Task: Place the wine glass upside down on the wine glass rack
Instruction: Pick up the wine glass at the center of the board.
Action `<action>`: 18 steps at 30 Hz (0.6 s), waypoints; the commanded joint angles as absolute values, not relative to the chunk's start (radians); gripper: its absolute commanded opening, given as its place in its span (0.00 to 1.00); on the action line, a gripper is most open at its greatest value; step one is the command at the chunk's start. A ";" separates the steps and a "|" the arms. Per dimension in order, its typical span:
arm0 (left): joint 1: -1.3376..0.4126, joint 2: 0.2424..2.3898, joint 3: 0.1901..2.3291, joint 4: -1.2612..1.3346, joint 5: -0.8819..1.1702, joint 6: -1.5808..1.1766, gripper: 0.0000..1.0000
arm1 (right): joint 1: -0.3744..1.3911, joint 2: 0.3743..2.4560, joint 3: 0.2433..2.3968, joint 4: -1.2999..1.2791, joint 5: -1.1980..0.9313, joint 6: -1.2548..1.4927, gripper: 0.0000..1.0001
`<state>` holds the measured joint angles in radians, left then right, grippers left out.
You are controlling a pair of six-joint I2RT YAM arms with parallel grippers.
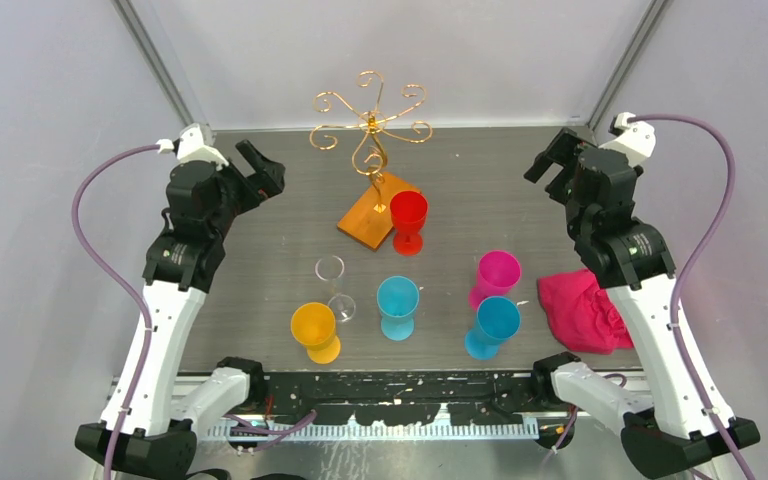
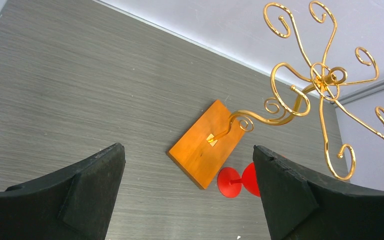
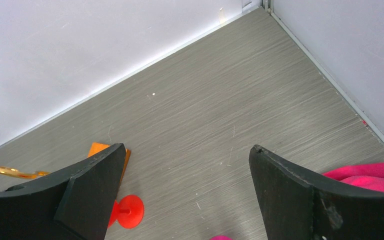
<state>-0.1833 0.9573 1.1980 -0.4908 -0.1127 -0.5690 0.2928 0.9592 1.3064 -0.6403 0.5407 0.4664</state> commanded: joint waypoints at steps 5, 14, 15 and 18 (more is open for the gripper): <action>-0.190 0.953 1.269 -0.448 -0.049 -0.601 1.00 | 0.298 1.005 1.524 -0.446 0.226 0.421 1.00; -0.190 1.030 1.431 -0.517 -0.020 -0.459 1.00 | 0.290 1.119 1.632 -0.473 0.270 0.460 0.88; -0.190 1.039 1.436 -0.532 -0.011 -0.454 1.00 | 0.290 1.124 1.622 -0.517 0.273 0.471 0.90; -0.190 1.098 1.477 -0.610 0.092 -0.416 1.00 | 0.293 1.158 1.608 -0.708 0.303 0.522 0.86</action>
<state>-0.1860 1.0351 1.4223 -0.5278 -0.0254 -0.4892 0.2924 1.1038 1.6138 -0.4793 0.2661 0.4675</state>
